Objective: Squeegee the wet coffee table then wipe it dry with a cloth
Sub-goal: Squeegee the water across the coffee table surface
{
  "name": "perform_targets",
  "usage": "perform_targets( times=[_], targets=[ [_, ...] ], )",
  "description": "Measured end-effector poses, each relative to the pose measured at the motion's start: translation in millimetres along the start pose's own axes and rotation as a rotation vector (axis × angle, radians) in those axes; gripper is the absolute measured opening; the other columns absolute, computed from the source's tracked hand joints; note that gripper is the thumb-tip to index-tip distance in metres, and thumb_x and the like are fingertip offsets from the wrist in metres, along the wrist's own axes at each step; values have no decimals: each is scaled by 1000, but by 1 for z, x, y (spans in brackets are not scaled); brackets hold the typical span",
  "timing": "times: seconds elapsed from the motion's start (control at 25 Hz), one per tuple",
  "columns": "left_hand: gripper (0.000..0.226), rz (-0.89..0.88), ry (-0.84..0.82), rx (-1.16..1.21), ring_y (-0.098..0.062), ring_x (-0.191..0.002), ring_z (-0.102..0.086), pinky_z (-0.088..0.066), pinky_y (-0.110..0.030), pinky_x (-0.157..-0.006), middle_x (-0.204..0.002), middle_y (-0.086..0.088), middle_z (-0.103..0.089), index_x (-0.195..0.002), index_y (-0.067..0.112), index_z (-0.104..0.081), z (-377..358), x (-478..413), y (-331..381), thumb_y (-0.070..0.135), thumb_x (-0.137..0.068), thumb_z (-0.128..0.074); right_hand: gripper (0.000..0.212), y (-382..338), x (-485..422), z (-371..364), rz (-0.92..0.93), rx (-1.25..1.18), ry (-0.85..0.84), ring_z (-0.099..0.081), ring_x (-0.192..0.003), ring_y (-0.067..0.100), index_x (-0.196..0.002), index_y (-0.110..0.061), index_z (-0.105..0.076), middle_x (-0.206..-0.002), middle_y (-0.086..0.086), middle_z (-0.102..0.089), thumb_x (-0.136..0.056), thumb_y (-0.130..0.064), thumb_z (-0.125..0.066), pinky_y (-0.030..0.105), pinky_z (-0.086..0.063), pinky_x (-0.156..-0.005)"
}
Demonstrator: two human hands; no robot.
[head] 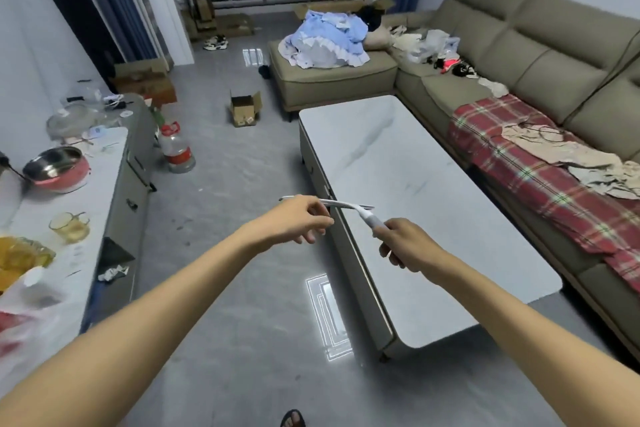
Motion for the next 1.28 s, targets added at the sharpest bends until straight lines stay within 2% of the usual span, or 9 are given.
perform_targets(
  times=[0.2,0.36,0.44,0.56,0.68,0.8,1.08,1.16,1.28],
  targets=[
    [21,-128,-14,-230,-14,-67,-71,-46,-18,-51,-89,3,-72,-94,23,-64,70,-132,37,40,-83,-62,57,-18,-117,39,-149,-101,3,-43,-50,17,-90,-3,-66,-70,3,-55,-90,-57,-50,21,-30,-39],
    [22,-121,-130,-324,-12,-68,-71,-51,-20,-55,-90,6,-72,-94,25,-64,104,-249,27,44,-83,-63,40,-21,-228,32,-296,-388,-92,-43,-51,17,-89,2,-61,-65,6,-49,-93,-38,-58,24,-33,-47],
    [24,-51,-157,-307,-13,-69,-71,-51,-21,-58,-87,6,-72,-95,23,-64,131,-313,20,43,-83,-62,24,-34,-295,36,-383,-558,-139,-42,-46,14,-91,-2,-55,-63,6,-46,-96,-25,-56,20,-35,-43],
    [20,-94,-133,-450,-13,-69,-69,-50,-20,-62,-86,6,-71,-93,26,-62,178,-397,40,43,-84,-60,15,-78,-385,61,-383,-654,-200,-44,-44,11,-92,-2,-51,-64,7,-46,-99,-16,-50,18,-38,-40],
    [17,-129,-103,-442,-12,-68,-68,-53,-30,-77,-91,2,-71,-94,27,-61,223,-464,62,42,-86,-60,14,-127,-455,95,-330,-680,-165,-46,-46,12,-91,0,-51,-66,9,-49,-98,-12,-50,19,-43,-41],
    [22,-136,-118,-480,-15,-72,-64,-52,-31,-82,-93,0,-70,-99,24,-61,262,-545,64,41,-87,-60,16,-150,-532,117,-330,-625,-101,-43,-47,14,-92,-1,-51,-67,9,-48,-97,-16,-52,21,-39,-40],
    [25,-179,-248,-507,-5,-70,-66,-56,-33,-73,-74,5,-69,-99,28,-61,333,-733,45,18,-77,-54,27,-152,-680,129,-501,-681,72,-37,-45,14,-95,-4,-51,-62,5,-47,-96,-30,-56,24,-30,-45],
    [28,-215,-292,-546,-8,-72,-68,-57,-36,-73,-72,5,-70,-95,32,-60,351,-790,56,15,-75,-51,27,-162,-718,147,-508,-701,128,-35,-48,17,-95,-4,-54,-61,5,-48,-96,-31,-56,27,-31,-47],
    [26,-261,-376,-560,-7,-62,-69,-52,-29,-63,-68,7,-68,-93,32,-59,356,-853,72,13,-78,-50,26,-174,-755,170,-488,-727,179,-43,-47,16,-86,-6,-52,-63,5,-49,-98,-29,-51,27,-37,-46]
  ],
)
Point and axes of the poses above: each hand's wrist, its own x-axis away from the middle knuckle, its own z-axis out of the back of the hand, y = z × x, the point moved 9 cm from there along -x, towards the middle knuckle
